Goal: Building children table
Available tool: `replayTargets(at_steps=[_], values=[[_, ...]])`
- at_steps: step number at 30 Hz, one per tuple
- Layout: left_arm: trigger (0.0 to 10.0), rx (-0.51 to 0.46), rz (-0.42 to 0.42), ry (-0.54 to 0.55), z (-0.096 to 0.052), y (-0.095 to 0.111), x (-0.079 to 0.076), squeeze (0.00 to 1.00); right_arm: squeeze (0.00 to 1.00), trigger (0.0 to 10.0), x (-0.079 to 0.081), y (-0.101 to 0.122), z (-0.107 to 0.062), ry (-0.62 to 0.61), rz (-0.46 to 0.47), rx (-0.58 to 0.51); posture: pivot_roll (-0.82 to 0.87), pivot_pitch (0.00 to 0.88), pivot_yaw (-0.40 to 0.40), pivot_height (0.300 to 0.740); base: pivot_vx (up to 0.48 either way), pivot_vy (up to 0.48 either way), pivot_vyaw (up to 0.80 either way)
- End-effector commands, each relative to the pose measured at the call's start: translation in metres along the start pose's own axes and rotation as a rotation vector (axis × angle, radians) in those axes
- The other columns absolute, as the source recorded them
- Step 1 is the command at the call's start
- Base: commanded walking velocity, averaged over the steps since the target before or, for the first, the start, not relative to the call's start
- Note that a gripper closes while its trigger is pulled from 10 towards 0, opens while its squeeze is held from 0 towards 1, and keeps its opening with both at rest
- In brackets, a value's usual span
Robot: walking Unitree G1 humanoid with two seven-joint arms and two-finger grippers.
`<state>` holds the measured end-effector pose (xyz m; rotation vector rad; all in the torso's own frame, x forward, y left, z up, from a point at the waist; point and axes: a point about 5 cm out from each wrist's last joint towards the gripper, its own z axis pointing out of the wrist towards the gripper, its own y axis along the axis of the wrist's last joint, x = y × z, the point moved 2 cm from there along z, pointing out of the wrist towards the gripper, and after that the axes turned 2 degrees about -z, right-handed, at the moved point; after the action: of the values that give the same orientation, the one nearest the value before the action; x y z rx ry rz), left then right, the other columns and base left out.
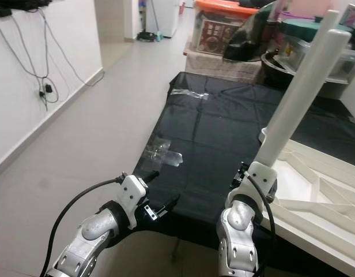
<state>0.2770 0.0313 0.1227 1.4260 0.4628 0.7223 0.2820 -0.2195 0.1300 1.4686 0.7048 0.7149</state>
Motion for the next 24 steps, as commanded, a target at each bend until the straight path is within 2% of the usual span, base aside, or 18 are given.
replayTargets(at_steps=[1, 2, 4, 5, 8, 10, 15, 20, 24], values=[[10.0, 0.011, 0.0, -0.006, 0.001, -0.001, 0.0, 0.0, 0.0, 10.0, -0.004, 0.001, -0.002, -0.001, 0.013, -0.001, 0.1, 0.0, -0.086, 0.74, 0.0, 0.0, 0.0], [10.0, 0.014, -0.001, -0.005, 0.001, -0.002, 0.001, 0.0, 0.0, 10.0, -0.001, 0.0, -0.007, 0.064, 0.007, 0.017, 0.09, 0.0, -0.082, 0.74, 0.0, 0.0, 0.0], [10.0, 0.014, -0.001, -0.005, 0.001, -0.002, 0.001, 0.0, 0.0, 10.0, -0.001, 0.0, -0.007, 0.064, 0.007, 0.017, 0.09, 0.0, -0.082, 0.74, 0.0, 0.0, 0.0], [10.0, 0.018, -0.003, -0.004, 0.001, -0.003, 0.001, 0.0, 0.0, 10.0, 0.003, -0.001, -0.014, 0.141, 0.004, 0.031, 0.08, 0.0, -0.078, 0.74, 0.0, 0.0, 0.0], [10.0, 0.02, -0.004, -0.004, 0.001, -0.003, 0.001, 0.0, 0.0, 10.0, 0.004, -0.002, -0.019, 0.203, 0.005, 0.044, 0.08, 0.0, -0.074, 0.74, 0.0, 0.0, 0.0], [10.0, 0.025, -0.008, -0.003, 0.001, -0.004, 0.002, 0.0, 0.0, 10.0, 0.006, -0.004, -0.027, 0.332, 0.017, 0.052, 0.07, 0.0, -0.067, 0.74, 0.0, 0.0, 0.0], [10.0, 0.028, -0.011, -0.002, 0.001, -0.004, 0.002, 0.0, 0.0, 10.0, 0.008, -0.004, -0.033, 0.399, 0.027, 0.035, 0.07, 0.0, -0.067, 0.74, 0.0, 0.0, 0.0], [10.0, 0.034, -0.014, 0.005, 0.001, -0.005, 0.003, 0.0, 0.0, 10.0, 0.008, -0.008, -0.048, 0.485, 0.021, 0.044, 0.07, 0.0, -0.066, 0.74, 0.0, 0.0, 0.0], [10.0, 0.036, -0.016, 0.007, 0.001, -0.005, 0.003, 0.0, 0.0, 10.0, 0.006, -0.009, -0.051, 0.509, 0.006, 0.047, 0.07, 0.0, -0.066, 0.74, 0.0, 0.0, 0.0]])
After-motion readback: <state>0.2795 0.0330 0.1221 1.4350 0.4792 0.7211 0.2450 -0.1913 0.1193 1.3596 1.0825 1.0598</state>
